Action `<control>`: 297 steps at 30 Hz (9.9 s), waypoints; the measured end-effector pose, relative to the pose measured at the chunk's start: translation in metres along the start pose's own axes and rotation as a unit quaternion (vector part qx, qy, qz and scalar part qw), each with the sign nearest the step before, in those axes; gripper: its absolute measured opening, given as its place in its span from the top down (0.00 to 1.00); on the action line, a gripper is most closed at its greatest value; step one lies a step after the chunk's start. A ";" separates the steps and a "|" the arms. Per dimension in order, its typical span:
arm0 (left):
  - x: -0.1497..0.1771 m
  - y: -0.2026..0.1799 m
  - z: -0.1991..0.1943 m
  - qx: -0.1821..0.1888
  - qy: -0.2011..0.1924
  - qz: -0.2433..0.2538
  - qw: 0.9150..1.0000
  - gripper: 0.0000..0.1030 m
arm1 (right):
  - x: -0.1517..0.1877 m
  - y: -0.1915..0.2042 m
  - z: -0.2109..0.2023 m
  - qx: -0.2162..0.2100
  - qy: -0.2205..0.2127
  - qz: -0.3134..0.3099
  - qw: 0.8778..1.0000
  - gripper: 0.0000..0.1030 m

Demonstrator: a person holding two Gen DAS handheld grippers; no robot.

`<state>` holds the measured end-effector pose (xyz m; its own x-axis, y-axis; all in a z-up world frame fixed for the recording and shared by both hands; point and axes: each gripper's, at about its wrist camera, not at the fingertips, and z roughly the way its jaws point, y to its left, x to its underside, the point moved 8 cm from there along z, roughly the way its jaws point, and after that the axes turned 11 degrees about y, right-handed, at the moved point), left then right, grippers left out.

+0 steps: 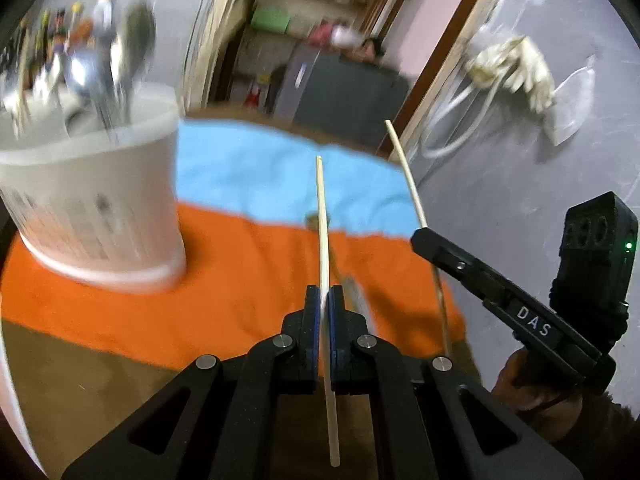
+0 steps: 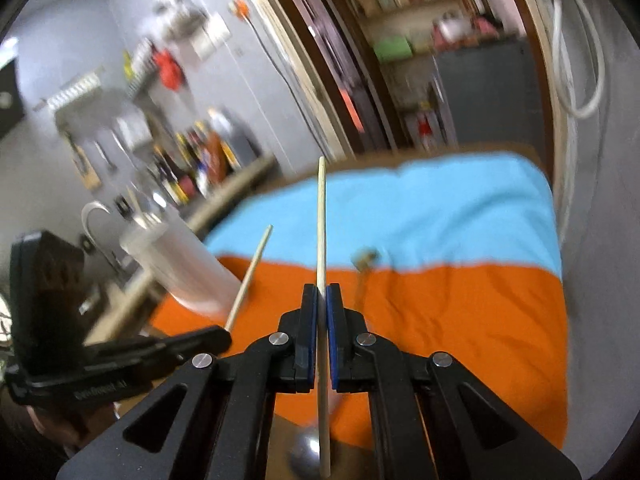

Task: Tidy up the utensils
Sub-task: 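Carry the chopstick over the caddy with the left tool while the right tool carries its chopstick, then release the chopstick into the caddy while the right tool releases its chopstick there, then lower the right tool toward the steel spoon while the left tool approaches the gold spoon, then close the right tool on the steel spoon handle while the left tool grips the gold spoon, then lift the gold spoon with the left tool while the right tool lifts the steel spoon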

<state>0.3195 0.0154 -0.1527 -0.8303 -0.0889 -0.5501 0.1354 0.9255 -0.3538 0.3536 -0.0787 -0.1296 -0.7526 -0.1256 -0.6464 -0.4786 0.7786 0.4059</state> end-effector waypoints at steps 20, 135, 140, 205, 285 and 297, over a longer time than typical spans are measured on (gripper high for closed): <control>-0.112 0.090 -0.166 -0.023 -0.254 -0.003 0.967 0.98 | -0.103 0.153 -0.032 -0.072 -0.209 -0.054 0.974 0.97; 0.014 0.052 0.015 -0.117 -0.044 0.003 0.992 0.06 | 0.074 -0.013 0.018 0.137 0.095 0.017 0.986 0.51; 0.014 0.054 0.025 -0.116 -0.026 0.001 0.993 0.07 | 0.077 -0.014 0.033 0.140 0.122 0.020 0.982 0.59; 0.002 0.004 0.062 -0.019 0.079 0.017 0.997 0.99 | 0.054 -0.054 0.030 0.154 0.109 0.101 0.977 0.99; -0.113 0.218 -0.155 0.011 -0.329 -0.076 0.941 0.99 | -0.089 0.179 0.041 0.000 -0.321 -0.023 0.947 0.95; -0.100 0.218 -0.142 0.005 -0.335 -0.069 0.940 0.99 | -0.078 0.177 0.061 0.021 -0.311 -0.026 0.950 0.95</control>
<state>0.3557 0.2781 -0.0675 -0.3140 -0.4226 -0.8502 0.0604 0.8848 -0.4621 0.3552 0.1064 -0.0467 -0.3088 0.2125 -0.9271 -0.4795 0.8070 0.3447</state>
